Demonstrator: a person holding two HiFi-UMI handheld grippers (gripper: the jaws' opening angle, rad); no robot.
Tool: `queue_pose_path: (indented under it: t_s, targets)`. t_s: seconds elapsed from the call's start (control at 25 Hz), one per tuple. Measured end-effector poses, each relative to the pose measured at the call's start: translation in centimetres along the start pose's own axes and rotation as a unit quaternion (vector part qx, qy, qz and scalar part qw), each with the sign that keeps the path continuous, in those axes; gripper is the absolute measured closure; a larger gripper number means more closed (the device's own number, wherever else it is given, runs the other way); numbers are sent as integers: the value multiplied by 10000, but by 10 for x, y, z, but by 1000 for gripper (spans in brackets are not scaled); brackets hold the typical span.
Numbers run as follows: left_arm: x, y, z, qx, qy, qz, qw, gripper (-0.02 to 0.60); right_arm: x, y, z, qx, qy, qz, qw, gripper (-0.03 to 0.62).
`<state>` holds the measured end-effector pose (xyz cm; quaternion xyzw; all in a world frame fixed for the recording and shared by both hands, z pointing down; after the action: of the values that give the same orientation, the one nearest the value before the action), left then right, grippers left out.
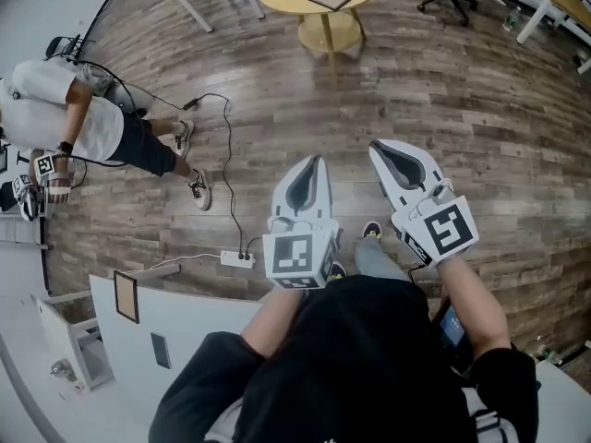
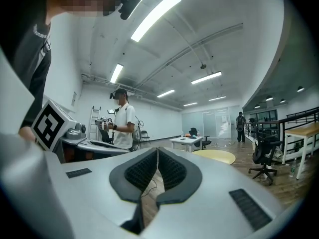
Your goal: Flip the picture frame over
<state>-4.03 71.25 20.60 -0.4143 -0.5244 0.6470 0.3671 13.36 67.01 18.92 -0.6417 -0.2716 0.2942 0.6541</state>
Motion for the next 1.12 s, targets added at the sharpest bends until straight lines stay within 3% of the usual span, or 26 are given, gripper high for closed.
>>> queue_pose_path:
  t_s: [0.44,0.84,1.12]
  targets:
    - [-89,11,-20,-294,87,189,9994,558,-13,-8,-91,-229,178,-154,9995,574]
    - [-121,12,-16,-301,159,249,9991,558,-29,-15,-121,-390,167,-206,9989,574]
    - [-165,14,17,-281,115,307,9991,558,-77,-21,-143,-426,177,-109,9989,574]
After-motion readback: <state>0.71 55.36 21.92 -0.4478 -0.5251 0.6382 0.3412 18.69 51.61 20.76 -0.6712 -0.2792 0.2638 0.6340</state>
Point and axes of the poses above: the fingertips, and each gripper's own axes: x backward along the fingers, z to its left, y out of its top, the point moved 9 cm from there along x, backward along the fingers, and after that the axes turned 8 degrees about -y, right-handed, at the moved point
